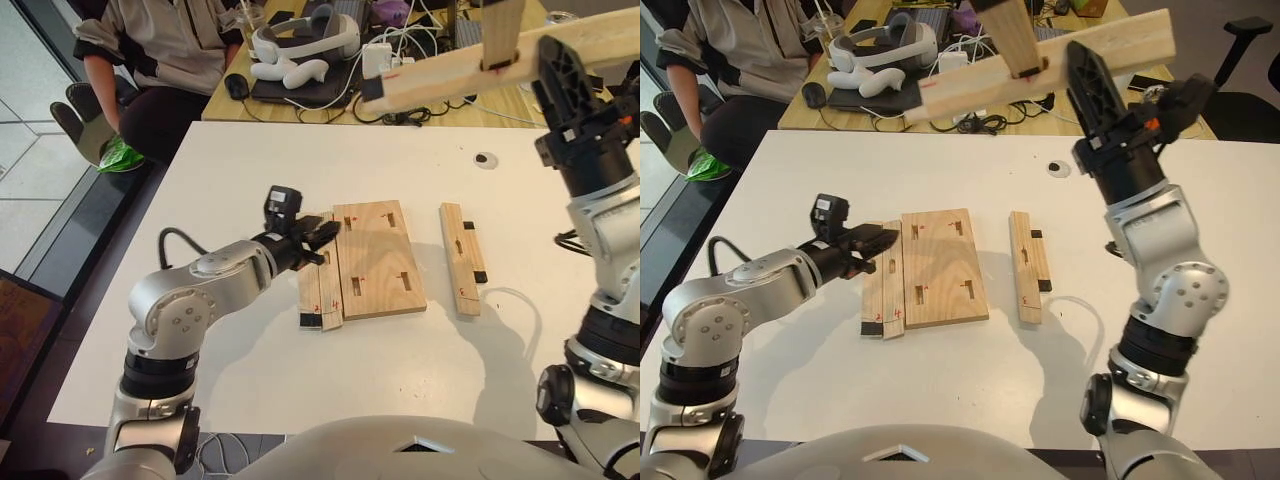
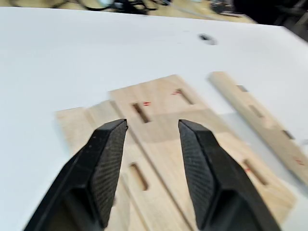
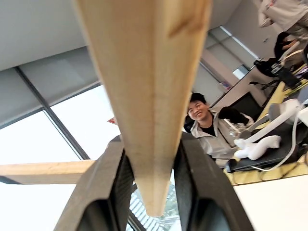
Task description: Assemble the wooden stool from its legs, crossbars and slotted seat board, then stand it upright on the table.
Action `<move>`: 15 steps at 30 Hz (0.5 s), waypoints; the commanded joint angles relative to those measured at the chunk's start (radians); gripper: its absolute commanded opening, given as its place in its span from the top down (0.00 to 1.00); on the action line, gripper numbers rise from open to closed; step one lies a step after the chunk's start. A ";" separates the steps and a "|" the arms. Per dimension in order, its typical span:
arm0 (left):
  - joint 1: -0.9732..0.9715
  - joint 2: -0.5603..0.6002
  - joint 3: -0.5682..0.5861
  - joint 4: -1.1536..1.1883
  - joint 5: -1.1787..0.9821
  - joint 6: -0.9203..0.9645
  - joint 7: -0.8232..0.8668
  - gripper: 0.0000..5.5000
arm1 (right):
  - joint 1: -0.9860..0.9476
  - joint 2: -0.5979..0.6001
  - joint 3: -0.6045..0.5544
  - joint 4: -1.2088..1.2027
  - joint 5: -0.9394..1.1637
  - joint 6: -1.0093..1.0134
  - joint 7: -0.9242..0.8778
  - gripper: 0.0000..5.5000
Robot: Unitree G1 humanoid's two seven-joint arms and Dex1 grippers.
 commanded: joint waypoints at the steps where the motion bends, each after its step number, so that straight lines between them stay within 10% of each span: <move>1: 0.052 -0.042 0.014 -0.060 0.177 -0.080 0.084 0.64 | 0.202 -0.131 -0.024 -0.132 0.146 0.096 -0.095 0.82; 15: 0.059 -0.229 0.065 -0.149 0.418 -0.125 0.139 0.64 | 0.479 -0.290 0.009 -0.266 0.125 0.054 -0.272 0.82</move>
